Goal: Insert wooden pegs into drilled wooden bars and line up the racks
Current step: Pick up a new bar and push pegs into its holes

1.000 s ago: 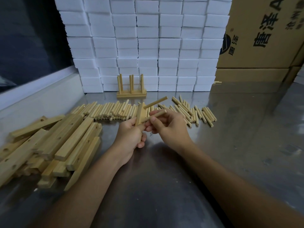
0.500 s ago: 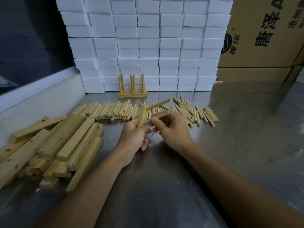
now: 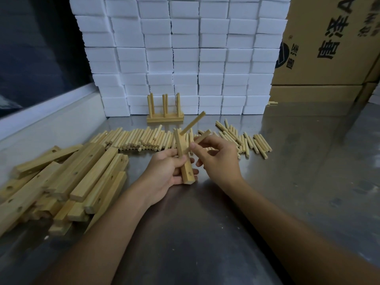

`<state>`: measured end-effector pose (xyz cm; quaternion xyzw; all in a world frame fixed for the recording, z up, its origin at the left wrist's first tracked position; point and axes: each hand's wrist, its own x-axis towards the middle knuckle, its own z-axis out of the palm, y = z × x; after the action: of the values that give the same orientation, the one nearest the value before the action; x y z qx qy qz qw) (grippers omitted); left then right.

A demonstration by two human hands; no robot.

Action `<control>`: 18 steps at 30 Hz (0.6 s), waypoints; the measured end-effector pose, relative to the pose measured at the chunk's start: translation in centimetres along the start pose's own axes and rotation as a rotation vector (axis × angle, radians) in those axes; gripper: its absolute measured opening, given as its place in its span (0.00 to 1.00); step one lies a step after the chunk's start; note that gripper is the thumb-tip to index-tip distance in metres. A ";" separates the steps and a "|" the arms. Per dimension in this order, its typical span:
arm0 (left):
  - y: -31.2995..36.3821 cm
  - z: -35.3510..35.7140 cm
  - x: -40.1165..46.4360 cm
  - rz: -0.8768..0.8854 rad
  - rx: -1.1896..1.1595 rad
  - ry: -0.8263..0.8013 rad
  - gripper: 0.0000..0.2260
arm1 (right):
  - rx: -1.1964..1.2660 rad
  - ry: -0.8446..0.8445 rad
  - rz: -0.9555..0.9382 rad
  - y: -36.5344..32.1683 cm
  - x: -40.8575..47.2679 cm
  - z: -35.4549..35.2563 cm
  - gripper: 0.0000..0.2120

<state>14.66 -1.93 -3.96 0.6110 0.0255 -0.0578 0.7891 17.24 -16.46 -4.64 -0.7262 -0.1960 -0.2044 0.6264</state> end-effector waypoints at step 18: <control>0.5 0.0 -0.2 -0.046 -0.201 0.136 0.12 | -1.033 -0.006 0.212 2.6 1.6 -4.2 0.12</control>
<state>14.55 -1.76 -3.43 0.5305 0.0986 -0.0316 0.8413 19.80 -20.92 -5.40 -0.9568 0.0028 -0.2078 0.2035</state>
